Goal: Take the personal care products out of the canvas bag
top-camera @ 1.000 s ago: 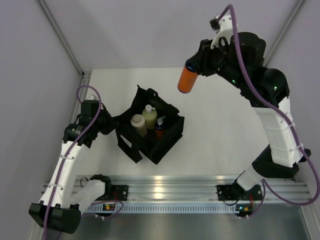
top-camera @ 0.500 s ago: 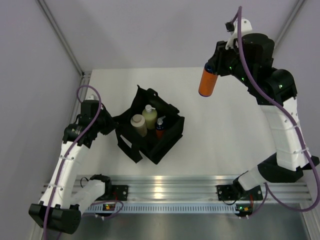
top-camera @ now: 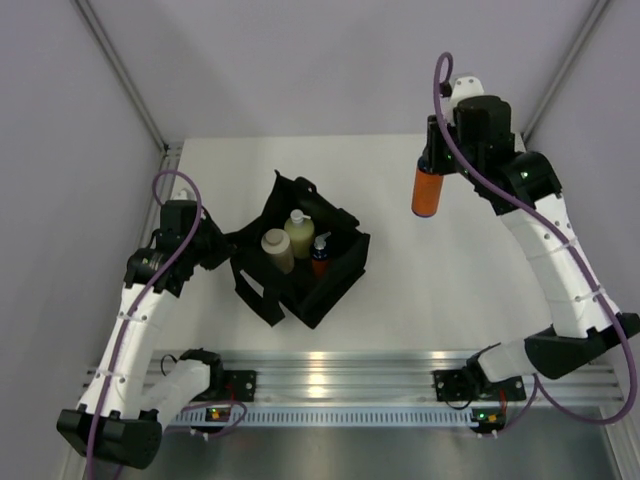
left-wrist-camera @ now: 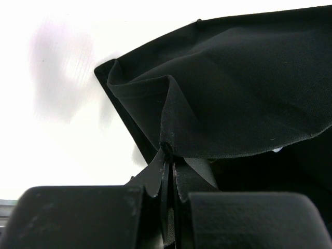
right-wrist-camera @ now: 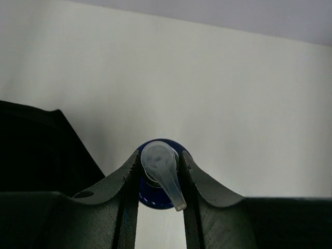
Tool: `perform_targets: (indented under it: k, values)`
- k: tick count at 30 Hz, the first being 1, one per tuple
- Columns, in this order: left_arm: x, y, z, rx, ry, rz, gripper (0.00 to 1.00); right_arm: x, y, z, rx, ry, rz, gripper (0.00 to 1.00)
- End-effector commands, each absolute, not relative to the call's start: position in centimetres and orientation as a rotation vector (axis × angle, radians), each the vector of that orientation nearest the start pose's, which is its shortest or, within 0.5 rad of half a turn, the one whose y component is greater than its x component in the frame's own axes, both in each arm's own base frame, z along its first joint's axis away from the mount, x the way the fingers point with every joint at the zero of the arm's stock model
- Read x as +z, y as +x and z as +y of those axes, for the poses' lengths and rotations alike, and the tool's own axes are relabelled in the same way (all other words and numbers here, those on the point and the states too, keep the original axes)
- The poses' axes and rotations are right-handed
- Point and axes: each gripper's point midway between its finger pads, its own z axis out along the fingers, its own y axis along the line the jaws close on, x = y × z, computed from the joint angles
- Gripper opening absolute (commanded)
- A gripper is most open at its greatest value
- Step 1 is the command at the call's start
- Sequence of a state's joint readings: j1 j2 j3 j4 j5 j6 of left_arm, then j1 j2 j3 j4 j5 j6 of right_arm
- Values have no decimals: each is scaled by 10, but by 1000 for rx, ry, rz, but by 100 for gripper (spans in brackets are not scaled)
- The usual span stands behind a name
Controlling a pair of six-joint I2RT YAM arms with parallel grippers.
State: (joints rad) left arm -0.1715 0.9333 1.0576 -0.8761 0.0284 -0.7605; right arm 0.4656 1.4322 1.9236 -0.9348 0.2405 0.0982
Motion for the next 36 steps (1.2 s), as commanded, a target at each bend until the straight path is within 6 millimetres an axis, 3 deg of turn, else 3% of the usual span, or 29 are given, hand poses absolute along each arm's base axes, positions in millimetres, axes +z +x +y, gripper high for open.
perform_targets:
  k: [1,2,3,5,6,8,9,11,12,14,15,17,20,23,27,28,31,32,34,36]
  values:
    - [226,242,-79,-499,-660,2296,0,427,364,117,138,-68,1808,0]
    - [227,242,-79,-504,-656,2296,0,431,370,117,159,-48,1759,0]
    - [229,242,-81,-518,-643,2297,0,405,374,117,154,-40,1793,0]
    - [230,242,-83,-528,-639,2300,0,408,378,110,164,-1,1728,0]
    - [231,242,-85,-539,-633,2303,0,385,380,107,147,-1,1750,0]
    - [233,242,-86,-545,-633,2300,0,380,389,101,146,30,1690,0]
    - [235,243,-86,-546,-634,2295,0,351,391,100,135,27,1720,0]
    - [236,244,-86,-548,-629,2297,0,350,397,94,147,64,1650,0]
    - [238,245,-87,-550,-619,2295,0,329,398,93,140,68,1673,0]
    - [241,247,-88,-554,-612,2291,0,327,402,93,148,72,1628,0]
    - [241,247,-88,-557,-611,2294,0,311,403,92,132,66,1648,0]
    - [241,247,-90,-565,-603,2298,0,304,405,91,131,74,1621,0]
    - [243,249,-91,-567,-592,2299,0,267,402,89,112,66,1661,0]
    - [252,255,-91,-568,-568,2288,0,250,398,91,128,55,1660,0]
    - [263,260,-92,-572,-561,2270,0,241,389,88,141,84,1655,0]
    - [263,261,-92,-573,-559,2271,0,240,387,86,145,95,1648,4]
    - [259,264,-92,-560,-548,2289,0,234,383,85,147,101,1670,48]
    - [259,264,-93,-559,-542,2290,0,241,385,86,143,94,1667,55]
    - [260,267,-93,-557,-540,2289,0,235,385,87,126,71,1711,57]
    - [262,267,-93,-558,-538,2289,0,244,386,88,125,59,1710,63]
